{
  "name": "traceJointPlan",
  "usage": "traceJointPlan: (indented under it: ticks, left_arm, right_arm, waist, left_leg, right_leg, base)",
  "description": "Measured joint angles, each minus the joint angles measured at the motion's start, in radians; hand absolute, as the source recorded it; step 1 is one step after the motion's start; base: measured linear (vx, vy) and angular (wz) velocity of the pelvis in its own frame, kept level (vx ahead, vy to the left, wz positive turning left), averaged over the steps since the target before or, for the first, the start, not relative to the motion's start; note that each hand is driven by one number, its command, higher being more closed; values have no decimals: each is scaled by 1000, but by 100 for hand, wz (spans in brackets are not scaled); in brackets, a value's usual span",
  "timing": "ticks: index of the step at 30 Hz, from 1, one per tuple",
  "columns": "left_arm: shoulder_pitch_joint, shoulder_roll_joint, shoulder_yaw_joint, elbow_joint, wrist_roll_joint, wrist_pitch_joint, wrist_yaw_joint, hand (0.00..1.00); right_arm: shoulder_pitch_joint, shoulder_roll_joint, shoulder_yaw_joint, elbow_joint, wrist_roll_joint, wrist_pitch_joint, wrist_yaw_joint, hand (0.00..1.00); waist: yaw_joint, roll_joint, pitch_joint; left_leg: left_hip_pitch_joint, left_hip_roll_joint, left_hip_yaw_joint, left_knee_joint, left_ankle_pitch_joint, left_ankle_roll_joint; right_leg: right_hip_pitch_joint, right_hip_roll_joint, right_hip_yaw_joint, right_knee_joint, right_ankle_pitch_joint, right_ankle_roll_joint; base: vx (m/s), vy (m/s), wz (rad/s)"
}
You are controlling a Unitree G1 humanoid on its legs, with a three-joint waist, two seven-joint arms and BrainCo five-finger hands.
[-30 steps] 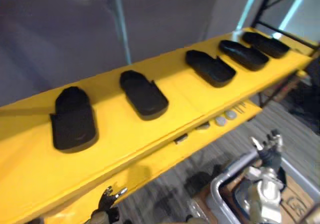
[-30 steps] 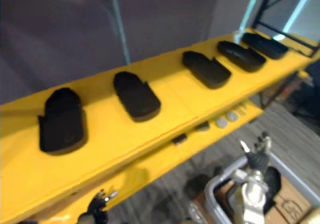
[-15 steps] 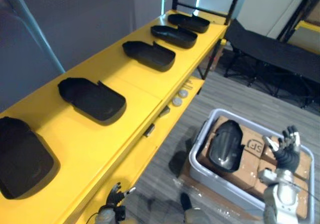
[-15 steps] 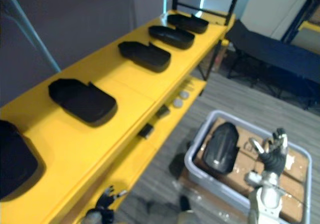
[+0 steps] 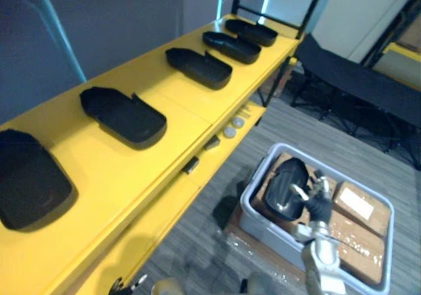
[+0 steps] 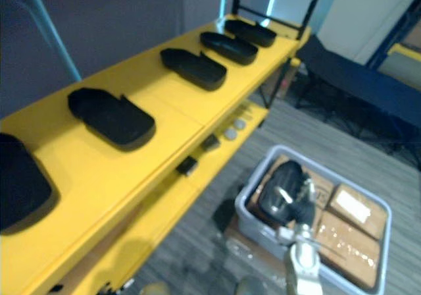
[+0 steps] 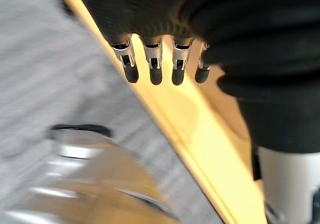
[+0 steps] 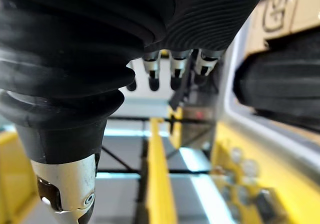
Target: Walk over and take plastic housings, then place them on the shelf
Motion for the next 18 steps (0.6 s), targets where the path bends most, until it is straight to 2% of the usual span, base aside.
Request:
traceJointPlan:
  ticks: [2,5,9,11,12,13,14,16,18]
  left_arm:
    - [1,-28,19,21,-34,-7,0,0]
    - [-8,-73,14,27,-38,-28,0,0]
    - [-30,-80,15,27,-27,-45,2,0]
    - [-53,-74,9,25,-23,-47,2,0]
    - [-57,-73,8,25,-20,-47,2,0]
    - [-70,-66,7,26,6,-51,1,0]
    - [-74,-62,5,26,22,-54,0,0]
    - [-101,-48,-8,25,66,-69,-10,0]
    - [-125,-26,-41,17,91,-78,-23,0]
  right_arm:
    - [-15,-26,-8,0,12,0,1,0]
    - [-4,-60,-42,-1,22,-1,8,0]
    - [2,-64,-97,-15,45,-2,6,0]
    - [6,-61,-105,-31,2,-9,-78,0]
    - [8,-60,-106,-40,-8,-10,-96,0]
    - [16,-55,-114,-70,-29,-18,-160,0]
    - [16,-50,-125,-80,-38,-24,-186,0]
    - [23,-33,-194,-99,-52,-46,-275,0]
    - [26,-27,-252,-99,-52,-48,-316,0]
  waist:
    - [3,9,0]
    - [-6,29,-7]
    - [-9,30,-7]
    - [-11,28,0]
    - [-13,28,2]
    - [-28,28,7]
    - [-34,28,9]
    - [-45,22,13]
    - [-59,11,22]
  left_leg:
    - [-7,19,12,-16,23,-31]
    - [24,27,32,-116,88,-46]
    - [41,3,65,-217,151,-48]
    - [45,-11,93,-240,164,-44]
    - [45,-14,95,-241,165,-44]
    - [46,-25,96,-247,165,-44]
    - [46,-28,98,-247,165,-44]
    - [47,-30,112,-245,163,-45]
    - [47,-28,113,-239,160,-48]
  right_leg:
    - [44,31,-2,-139,11,46]
    - [45,56,7,-202,58,32]
    - [-1,54,39,-241,102,30]
    - [-14,41,60,-273,131,34]
    - [-15,38,60,-277,134,37]
    - [-17,30,63,-292,143,41]
    - [-20,27,66,-293,146,39]
    - [-33,26,88,-293,159,36]
    - [-39,31,106,-295,173,38]
  base:
    - [-83,-237,-28]
    - [-122,-154,-21]
    - [-160,-37,-30]
    - [-124,28,-29]
    - [-101,29,-21]
    - [-68,20,-7]
    - [-61,20,-15]
    - [-21,-1,-22]
    - [22,-22,-32]
